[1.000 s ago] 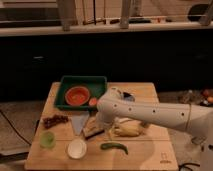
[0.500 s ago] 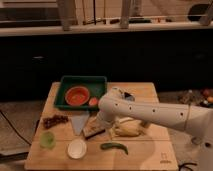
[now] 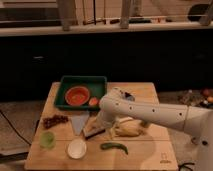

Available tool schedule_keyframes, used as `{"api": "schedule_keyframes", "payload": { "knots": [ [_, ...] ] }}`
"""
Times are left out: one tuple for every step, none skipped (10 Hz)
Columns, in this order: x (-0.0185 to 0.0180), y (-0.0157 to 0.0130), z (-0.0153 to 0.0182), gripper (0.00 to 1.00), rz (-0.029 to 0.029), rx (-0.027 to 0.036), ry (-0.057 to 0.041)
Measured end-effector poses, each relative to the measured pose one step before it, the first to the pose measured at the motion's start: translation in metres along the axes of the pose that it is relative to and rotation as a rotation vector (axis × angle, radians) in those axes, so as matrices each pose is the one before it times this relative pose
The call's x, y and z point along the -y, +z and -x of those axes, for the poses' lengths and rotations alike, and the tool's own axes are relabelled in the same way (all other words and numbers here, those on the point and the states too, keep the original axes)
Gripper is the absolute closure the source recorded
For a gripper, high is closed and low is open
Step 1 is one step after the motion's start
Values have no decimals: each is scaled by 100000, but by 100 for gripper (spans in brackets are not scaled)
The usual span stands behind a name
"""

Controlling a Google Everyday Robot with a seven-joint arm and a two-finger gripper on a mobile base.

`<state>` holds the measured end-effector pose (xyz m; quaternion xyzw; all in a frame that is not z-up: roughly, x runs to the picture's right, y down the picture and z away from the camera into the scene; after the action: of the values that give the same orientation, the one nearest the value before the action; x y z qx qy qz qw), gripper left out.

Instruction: Place eraser in plastic cup

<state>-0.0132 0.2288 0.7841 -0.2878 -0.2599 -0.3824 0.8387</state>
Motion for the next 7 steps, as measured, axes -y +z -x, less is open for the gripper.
{"api": "schedule_keyframes", "payload": {
  "knots": [
    [-72,158,-104,20,132,321,-253],
    [-69,136,-110,20,121,252,-132],
    [53,-13,-149,20,653,9,1481],
    [680,151,257,20,1266,34,3170],
    [430,162,188,20,801,6,1562],
    [510,101,93,20,633,-325,2359],
    [275,68,32,20,153,-383,1978]
  ]
}}
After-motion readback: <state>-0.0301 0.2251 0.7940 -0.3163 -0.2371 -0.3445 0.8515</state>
